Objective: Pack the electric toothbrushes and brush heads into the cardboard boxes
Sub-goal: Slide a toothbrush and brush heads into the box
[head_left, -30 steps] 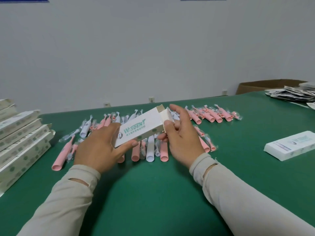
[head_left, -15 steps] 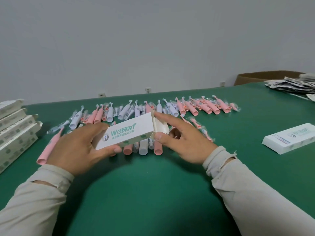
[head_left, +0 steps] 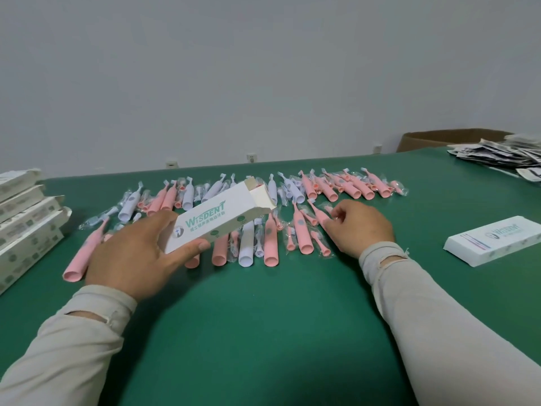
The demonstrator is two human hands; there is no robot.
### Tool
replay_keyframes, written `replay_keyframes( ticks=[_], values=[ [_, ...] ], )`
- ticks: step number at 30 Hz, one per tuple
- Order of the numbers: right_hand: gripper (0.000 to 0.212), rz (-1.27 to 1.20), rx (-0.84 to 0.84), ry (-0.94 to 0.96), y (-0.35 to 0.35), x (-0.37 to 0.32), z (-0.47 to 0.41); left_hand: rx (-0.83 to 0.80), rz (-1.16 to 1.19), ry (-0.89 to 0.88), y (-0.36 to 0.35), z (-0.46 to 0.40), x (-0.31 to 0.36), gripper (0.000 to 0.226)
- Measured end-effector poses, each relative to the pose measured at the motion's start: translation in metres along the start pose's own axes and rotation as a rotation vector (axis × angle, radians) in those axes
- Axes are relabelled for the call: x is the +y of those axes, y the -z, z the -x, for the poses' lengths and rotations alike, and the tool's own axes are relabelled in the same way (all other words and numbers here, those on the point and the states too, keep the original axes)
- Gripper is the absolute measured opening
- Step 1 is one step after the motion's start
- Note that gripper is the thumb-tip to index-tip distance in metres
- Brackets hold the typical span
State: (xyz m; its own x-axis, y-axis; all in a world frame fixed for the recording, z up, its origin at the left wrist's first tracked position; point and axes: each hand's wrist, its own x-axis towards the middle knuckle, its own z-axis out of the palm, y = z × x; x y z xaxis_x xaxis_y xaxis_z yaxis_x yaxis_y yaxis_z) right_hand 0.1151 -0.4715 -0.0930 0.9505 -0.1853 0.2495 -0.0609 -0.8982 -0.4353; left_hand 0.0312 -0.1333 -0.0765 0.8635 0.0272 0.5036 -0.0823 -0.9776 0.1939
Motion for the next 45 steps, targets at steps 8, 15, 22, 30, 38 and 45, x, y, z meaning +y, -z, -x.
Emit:
replay_keyframes(
  ticks=[8,15,22,30,38,45],
  values=[
    [0.023,0.203,-0.151,-0.124,0.010,-0.007,0.004,-0.025,0.030,0.009,-0.002,-0.001,-0.001,0.080],
    [0.026,0.221,-0.204,-0.179,0.018,-0.007,0.008,-0.040,0.017,-0.003,-0.002,-0.001,0.002,0.079],
    [0.028,0.147,-0.038,-0.166,0.025,-0.013,0.010,-0.067,0.025,-0.006,-0.003,-0.001,0.001,0.085],
    [0.005,-1.437,-0.086,0.097,0.025,-0.048,0.048,-0.096,-0.002,-0.014,-0.004,-0.002,-0.003,0.086],
    [0.012,-1.510,-0.207,0.064,0.018,-0.052,0.051,-0.136,-0.011,-0.026,-0.004,-0.003,-0.003,0.085],
    [0.030,-1.522,-0.342,0.081,0.019,-0.047,0.047,-0.139,0.034,-0.056,-0.006,0.000,0.001,0.083]
  ],
)
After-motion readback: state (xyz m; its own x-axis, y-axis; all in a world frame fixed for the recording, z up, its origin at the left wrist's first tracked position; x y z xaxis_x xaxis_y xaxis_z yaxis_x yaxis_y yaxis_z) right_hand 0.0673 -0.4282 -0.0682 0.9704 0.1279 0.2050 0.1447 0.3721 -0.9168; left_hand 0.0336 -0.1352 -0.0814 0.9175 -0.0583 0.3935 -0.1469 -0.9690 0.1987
